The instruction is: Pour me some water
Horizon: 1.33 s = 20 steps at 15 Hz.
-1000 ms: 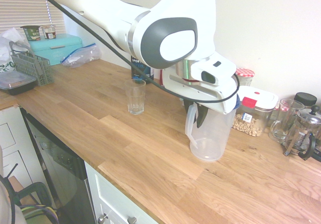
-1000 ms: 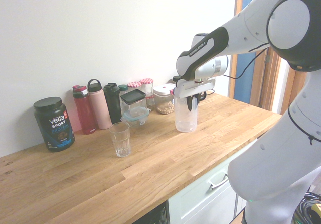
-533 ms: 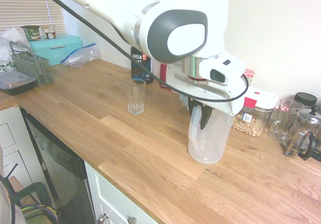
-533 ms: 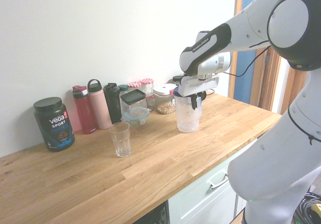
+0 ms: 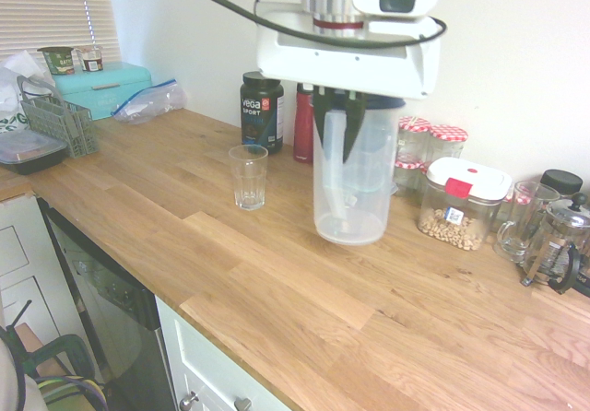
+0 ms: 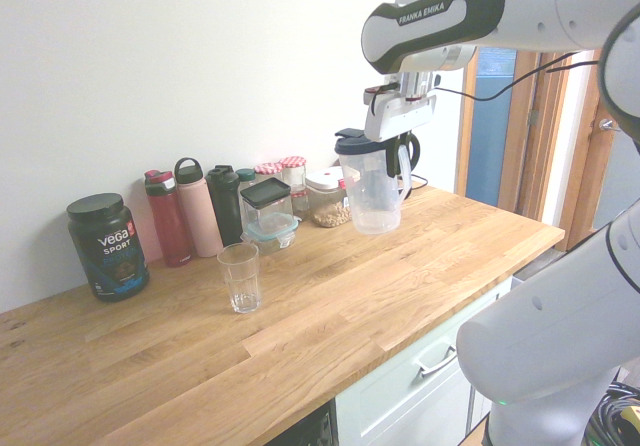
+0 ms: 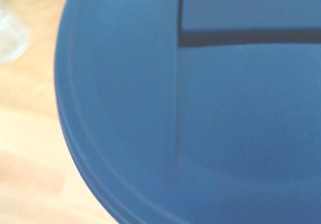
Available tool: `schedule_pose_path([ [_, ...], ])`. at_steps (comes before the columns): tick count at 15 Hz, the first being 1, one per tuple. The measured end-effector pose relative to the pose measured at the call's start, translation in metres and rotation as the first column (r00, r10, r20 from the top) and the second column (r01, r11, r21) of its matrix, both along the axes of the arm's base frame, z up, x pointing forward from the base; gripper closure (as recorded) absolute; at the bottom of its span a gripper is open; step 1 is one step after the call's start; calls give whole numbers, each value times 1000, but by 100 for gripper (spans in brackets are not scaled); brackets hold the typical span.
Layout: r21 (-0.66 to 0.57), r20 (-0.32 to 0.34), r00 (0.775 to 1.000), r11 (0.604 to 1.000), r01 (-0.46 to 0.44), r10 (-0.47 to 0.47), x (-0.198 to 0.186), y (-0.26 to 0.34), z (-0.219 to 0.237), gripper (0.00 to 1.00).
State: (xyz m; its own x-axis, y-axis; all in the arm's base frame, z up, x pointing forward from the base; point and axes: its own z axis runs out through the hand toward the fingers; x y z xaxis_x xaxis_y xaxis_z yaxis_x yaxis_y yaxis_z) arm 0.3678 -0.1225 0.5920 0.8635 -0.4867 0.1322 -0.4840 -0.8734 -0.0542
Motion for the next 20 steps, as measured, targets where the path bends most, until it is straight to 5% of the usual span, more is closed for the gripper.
schedule_pose_path([
  [5, -82, -127, 958, 960, -268, 256, 15, 70, -7, 100],
  [10, -184, -291, 851, 847, -498, 437, 51, 157, -11, 100],
  [17, -382, -561, 693, 600, -703, 454, 91, 196, -47, 100],
  [20, -406, -608, 658, 539, -738, 444, 107, 228, -56, 100],
])
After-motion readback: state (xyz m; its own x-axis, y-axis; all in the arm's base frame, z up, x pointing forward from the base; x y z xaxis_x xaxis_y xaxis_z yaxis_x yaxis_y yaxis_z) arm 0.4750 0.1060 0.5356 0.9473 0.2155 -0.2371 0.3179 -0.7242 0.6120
